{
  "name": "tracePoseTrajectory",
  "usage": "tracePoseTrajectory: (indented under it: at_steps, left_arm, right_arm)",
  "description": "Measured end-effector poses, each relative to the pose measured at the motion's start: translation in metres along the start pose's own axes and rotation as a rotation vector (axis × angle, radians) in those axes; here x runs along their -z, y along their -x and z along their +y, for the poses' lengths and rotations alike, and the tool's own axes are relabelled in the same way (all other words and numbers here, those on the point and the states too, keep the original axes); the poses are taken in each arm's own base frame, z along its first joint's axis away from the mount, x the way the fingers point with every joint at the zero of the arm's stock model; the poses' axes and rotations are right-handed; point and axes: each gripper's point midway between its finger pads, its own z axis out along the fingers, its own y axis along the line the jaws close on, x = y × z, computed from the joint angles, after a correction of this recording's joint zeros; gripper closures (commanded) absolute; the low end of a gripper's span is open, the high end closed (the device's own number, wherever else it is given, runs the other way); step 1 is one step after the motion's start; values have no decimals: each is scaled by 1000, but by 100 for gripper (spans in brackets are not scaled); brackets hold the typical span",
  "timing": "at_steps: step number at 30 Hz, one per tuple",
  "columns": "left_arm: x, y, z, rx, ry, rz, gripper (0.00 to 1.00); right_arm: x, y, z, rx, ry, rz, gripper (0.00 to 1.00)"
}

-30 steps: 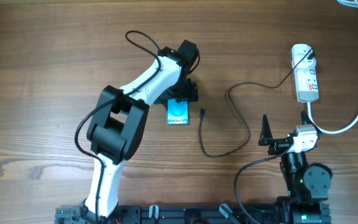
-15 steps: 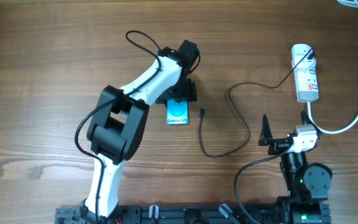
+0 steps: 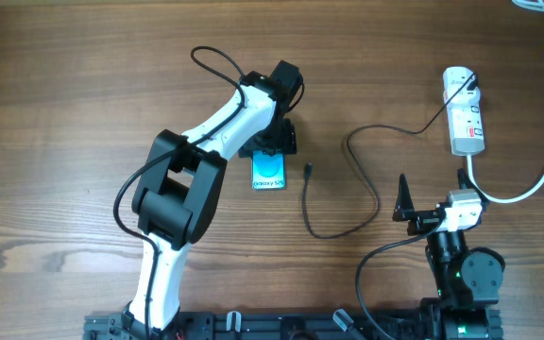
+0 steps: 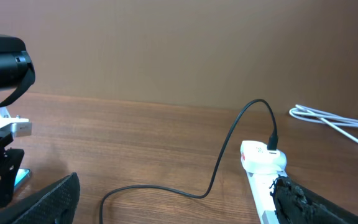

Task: Plug charger to phone and switch on socket
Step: 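Close the left gripper on the phone's top end, then lift the phone upright with the left gripper, bottom edge down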

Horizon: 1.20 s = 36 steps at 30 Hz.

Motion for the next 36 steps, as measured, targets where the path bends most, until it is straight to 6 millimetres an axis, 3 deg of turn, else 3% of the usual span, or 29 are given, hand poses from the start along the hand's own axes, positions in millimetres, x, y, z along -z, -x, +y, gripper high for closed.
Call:
tracePoseTrajectory:
  at_steps: [12, 20, 28, 36]
  left_arm:
    - [2, 0, 0, 1, -2, 0, 29]
    - [12, -13, 5, 2, -4, 27, 29]
    - [64, -18, -5, 41, -204, 48, 29]
    - [109, -27, -15, 127, -521, 187, 31]
  right_arm:
    - [0, 0, 0, 3, 0, 0, 0]
    - [0, 0, 0, 3, 0, 0, 0]
    - [0, 0, 0, 3, 0, 0, 0]
    - [0, 0, 0, 3, 0, 0, 0]
